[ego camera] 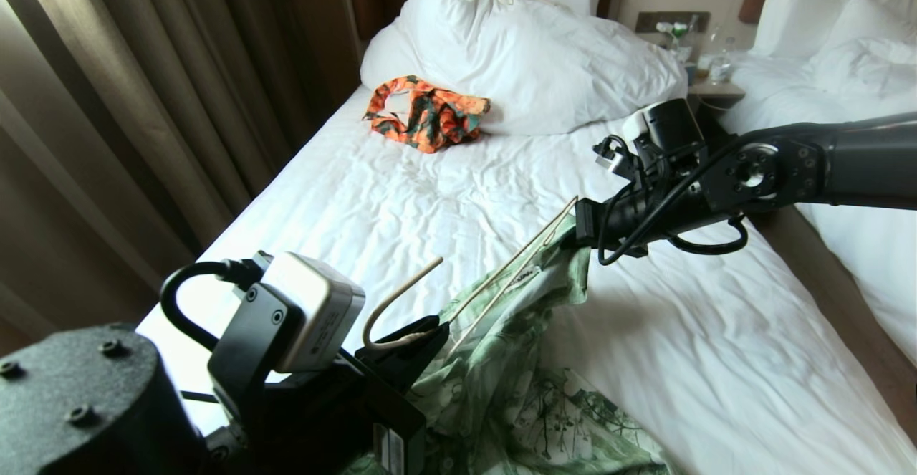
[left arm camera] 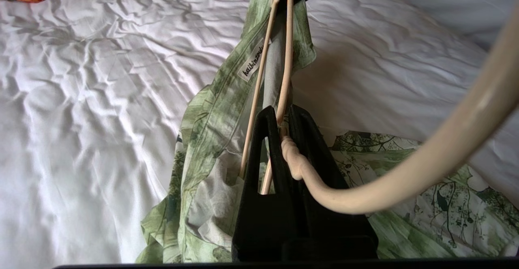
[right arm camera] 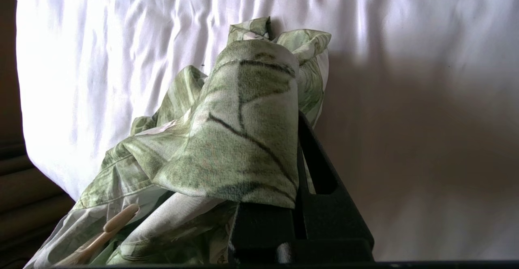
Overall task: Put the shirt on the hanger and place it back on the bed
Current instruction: Hook the other side of the shirt onto the hanger
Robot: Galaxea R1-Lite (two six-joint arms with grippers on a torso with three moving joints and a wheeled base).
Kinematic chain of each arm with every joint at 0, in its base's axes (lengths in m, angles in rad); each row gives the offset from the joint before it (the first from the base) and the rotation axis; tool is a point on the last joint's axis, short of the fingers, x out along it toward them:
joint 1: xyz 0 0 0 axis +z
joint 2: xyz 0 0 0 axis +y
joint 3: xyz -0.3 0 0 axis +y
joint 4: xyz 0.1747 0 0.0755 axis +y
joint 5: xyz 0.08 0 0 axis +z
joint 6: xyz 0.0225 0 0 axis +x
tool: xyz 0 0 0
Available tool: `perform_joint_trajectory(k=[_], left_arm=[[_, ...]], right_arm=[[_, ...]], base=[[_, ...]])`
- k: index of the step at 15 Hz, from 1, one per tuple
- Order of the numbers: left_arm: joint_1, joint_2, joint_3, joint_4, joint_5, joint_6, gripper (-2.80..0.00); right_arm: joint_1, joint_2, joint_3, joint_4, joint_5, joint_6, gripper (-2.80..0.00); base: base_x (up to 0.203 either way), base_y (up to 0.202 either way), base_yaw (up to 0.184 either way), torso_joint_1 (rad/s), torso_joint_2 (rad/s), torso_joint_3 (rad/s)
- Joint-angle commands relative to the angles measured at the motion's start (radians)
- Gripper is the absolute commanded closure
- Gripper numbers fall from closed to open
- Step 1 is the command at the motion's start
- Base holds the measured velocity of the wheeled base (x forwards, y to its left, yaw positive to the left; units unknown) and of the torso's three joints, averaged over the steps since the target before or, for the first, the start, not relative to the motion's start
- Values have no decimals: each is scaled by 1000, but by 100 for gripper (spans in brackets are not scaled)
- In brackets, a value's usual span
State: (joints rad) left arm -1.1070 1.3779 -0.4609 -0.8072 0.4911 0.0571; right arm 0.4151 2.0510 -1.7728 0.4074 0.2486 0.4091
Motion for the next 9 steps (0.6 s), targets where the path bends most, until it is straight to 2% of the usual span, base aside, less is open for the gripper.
perform_joint_trajectory(k=[1, 5, 9], left_arm=[[-4, 4, 2, -3, 3, -5, 0], [-43, 69, 25, -4, 3, -40, 0], [-53, 113, 19, -6, 3, -43, 0]], right_arm=[[1, 6, -2, -1, 1, 2, 0], [1, 1, -5, -51, -19, 4, 0], [1, -20, -1, -42, -19, 7, 0]], base=[[0, 0, 0, 0, 0, 0], [0, 0, 0, 0, 0, 0], [0, 0, 0, 0, 0, 0]])
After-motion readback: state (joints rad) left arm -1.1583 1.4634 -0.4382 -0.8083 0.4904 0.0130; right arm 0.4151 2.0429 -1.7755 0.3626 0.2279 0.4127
